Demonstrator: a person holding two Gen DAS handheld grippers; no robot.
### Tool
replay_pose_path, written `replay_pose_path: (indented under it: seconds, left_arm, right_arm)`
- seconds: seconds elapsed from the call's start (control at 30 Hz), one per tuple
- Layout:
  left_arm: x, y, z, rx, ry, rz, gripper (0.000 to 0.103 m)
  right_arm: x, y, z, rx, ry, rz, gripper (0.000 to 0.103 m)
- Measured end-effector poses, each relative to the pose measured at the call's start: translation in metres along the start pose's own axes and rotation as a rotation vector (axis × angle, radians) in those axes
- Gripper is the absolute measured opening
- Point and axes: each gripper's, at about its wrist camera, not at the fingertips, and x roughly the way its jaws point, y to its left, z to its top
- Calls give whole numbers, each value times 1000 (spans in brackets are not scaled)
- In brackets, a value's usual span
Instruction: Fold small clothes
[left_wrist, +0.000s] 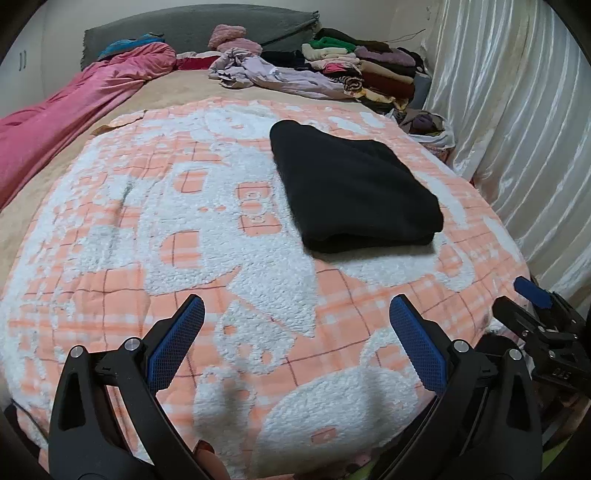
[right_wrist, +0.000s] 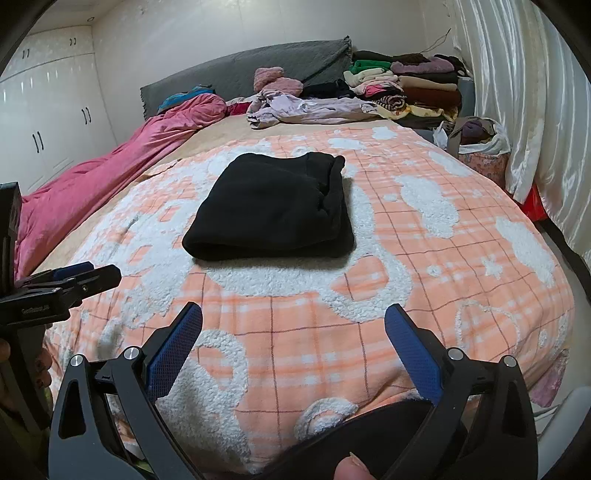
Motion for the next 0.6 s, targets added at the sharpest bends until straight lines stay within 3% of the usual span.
replay_pose_path:
  seconds: [0.6]
  left_arm:
    - [-3,2,-1,3,2,3,94]
  right_arm:
    - [-5,-3,1,7,1,-12,98]
